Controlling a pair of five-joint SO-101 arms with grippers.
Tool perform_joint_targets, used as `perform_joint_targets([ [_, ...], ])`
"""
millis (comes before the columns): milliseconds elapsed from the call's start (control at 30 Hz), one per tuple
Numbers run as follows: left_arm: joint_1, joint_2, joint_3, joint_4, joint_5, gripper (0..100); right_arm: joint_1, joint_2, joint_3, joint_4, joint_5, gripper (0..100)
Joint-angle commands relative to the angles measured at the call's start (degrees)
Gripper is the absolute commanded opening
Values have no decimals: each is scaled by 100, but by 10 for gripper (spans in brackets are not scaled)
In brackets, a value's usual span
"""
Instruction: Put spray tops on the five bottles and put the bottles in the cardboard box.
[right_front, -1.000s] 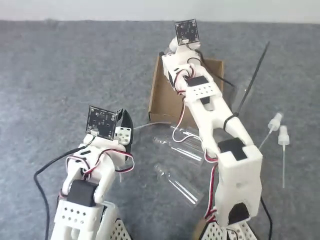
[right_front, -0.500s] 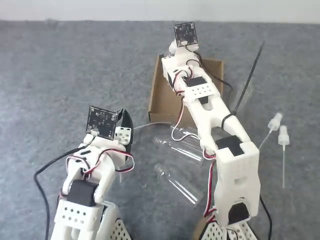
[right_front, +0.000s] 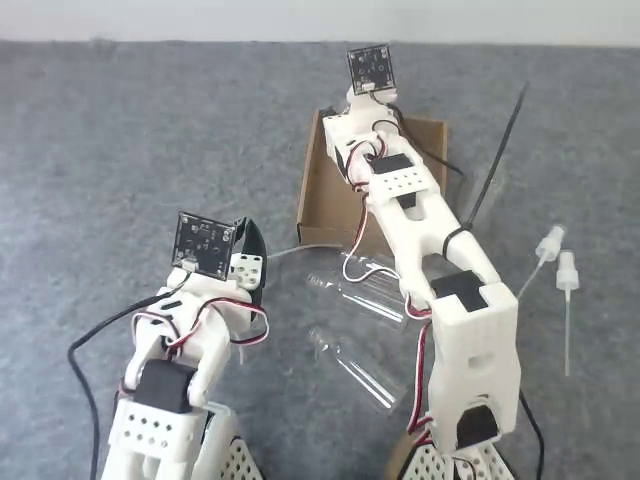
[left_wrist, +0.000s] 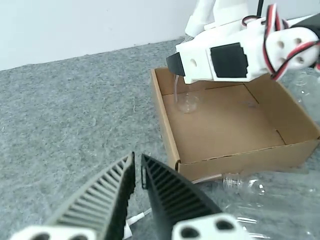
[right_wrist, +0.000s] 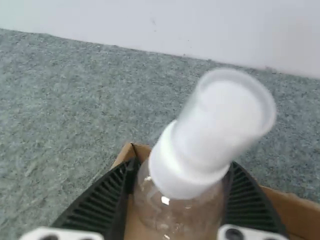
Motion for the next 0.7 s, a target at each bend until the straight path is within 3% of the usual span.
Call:
perform_joint_targets([
  [0,-26,9,-40,-149,9,11,-4,-110,-360,22,-9,214],
  [667,-26,9,-40,-149,0,11,-127,-136,-378,22,0,214],
])
